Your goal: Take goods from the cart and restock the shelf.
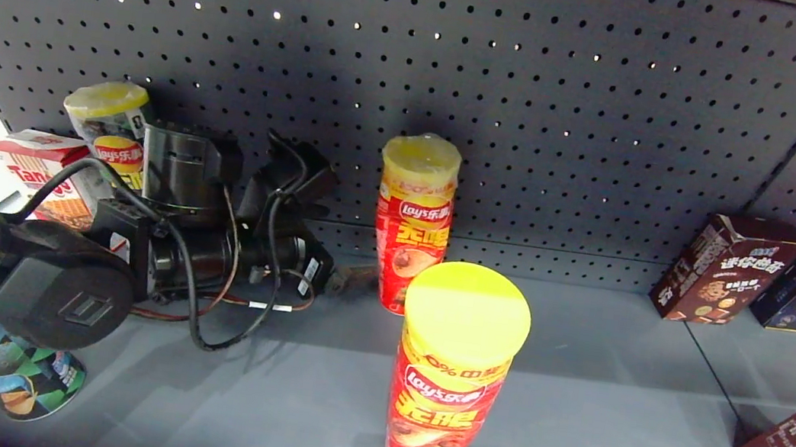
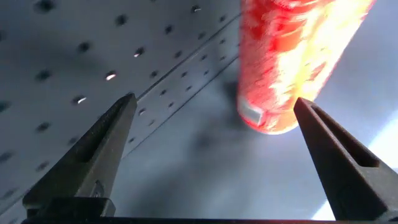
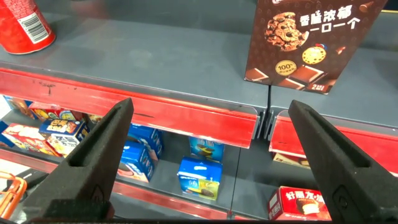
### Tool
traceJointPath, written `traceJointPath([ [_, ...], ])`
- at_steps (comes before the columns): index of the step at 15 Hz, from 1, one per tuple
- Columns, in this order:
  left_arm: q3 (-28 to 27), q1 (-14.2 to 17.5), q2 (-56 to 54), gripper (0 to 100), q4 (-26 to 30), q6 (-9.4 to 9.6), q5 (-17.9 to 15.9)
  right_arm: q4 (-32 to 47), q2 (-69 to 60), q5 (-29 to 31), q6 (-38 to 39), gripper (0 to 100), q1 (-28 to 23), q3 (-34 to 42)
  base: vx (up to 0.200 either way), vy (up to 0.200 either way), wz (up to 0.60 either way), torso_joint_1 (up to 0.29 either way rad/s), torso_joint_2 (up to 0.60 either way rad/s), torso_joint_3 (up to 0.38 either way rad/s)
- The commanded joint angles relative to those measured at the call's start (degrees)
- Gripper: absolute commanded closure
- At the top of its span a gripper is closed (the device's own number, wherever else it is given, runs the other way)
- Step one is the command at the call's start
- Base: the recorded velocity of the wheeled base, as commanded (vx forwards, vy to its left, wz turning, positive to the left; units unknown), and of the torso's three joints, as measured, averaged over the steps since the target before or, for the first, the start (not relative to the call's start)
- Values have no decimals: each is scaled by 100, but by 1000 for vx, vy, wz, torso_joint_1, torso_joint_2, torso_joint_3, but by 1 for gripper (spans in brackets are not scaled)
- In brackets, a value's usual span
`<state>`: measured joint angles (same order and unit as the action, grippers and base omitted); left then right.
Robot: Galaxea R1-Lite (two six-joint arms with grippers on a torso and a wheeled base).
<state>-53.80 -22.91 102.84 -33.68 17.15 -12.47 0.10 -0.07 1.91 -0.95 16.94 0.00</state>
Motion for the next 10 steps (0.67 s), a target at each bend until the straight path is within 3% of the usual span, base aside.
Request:
traceJointPath([
  [1,168,41,-97,0,-77,16,122,-1,7,2,-2,0,2,0,0,0,0,0,0,0],
  [4,62,41,-10,0,-103,95,562,-1,7,2,-2,0,2,0,0,0,0,0,0,0],
  [10,-403,-21,491,0,-95,104,711,-1,7,2,-2,0,11,0,0,0,0,0,0,0],
])
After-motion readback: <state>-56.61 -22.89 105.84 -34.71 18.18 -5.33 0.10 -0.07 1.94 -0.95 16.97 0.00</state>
